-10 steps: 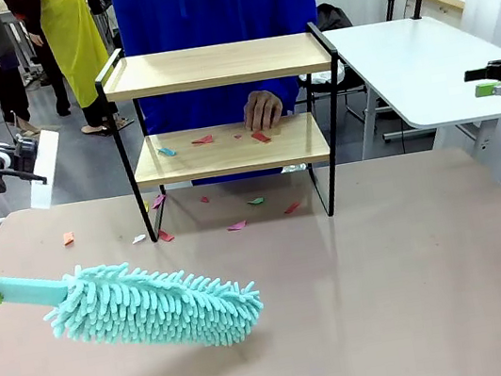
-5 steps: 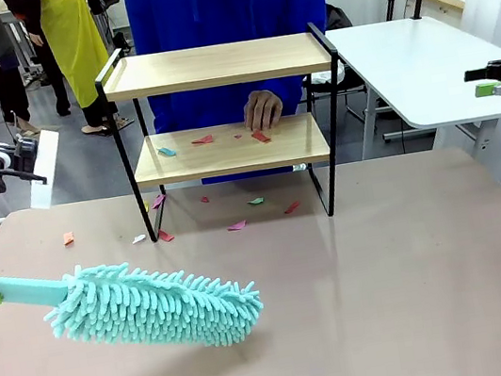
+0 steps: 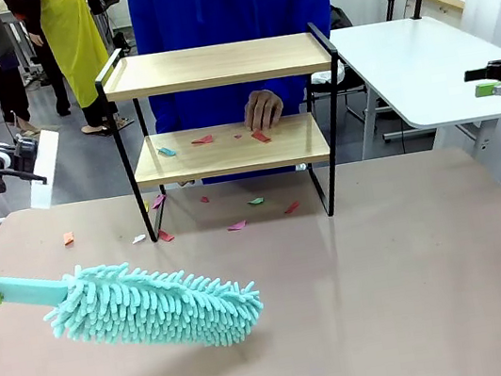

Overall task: Clean the shelf.
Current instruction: Clean the specific section of the Shelf indicated by the human with the Duster.

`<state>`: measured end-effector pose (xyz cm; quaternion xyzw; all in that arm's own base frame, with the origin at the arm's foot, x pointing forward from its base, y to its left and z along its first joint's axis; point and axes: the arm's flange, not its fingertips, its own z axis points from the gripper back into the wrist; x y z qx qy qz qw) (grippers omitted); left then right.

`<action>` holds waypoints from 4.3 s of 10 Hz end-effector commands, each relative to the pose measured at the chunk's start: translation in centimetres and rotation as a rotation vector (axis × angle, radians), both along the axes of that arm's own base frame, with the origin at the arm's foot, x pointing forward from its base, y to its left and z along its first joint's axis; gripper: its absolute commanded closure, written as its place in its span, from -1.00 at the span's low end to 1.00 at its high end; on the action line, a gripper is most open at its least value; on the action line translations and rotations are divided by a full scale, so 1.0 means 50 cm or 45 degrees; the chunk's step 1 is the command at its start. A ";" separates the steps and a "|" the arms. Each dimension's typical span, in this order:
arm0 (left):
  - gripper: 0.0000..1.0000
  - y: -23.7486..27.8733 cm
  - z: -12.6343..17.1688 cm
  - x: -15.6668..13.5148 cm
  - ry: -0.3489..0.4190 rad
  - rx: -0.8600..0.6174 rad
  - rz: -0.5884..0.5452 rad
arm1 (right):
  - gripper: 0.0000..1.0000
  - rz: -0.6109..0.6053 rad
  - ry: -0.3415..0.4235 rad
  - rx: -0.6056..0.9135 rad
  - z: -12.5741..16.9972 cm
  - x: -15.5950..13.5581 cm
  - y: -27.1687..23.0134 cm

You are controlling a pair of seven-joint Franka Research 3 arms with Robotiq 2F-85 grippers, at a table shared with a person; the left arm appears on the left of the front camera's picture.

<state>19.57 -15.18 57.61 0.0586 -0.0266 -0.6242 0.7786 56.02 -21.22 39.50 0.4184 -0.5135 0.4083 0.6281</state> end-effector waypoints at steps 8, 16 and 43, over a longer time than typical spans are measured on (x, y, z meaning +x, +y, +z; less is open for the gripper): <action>0.74 -0.206 -0.005 0.079 -0.097 -0.642 0.557 | -1.00 0.000 -0.006 0.001 0.005 -0.001 0.003; 0.74 -0.337 -0.059 0.092 -0.221 -0.715 0.800 | -1.00 0.000 -0.006 0.001 0.005 -0.001 0.003; 0.74 -0.568 -0.195 0.317 -0.400 -0.731 1.496 | -1.00 0.000 -0.006 0.001 0.005 -0.001 0.003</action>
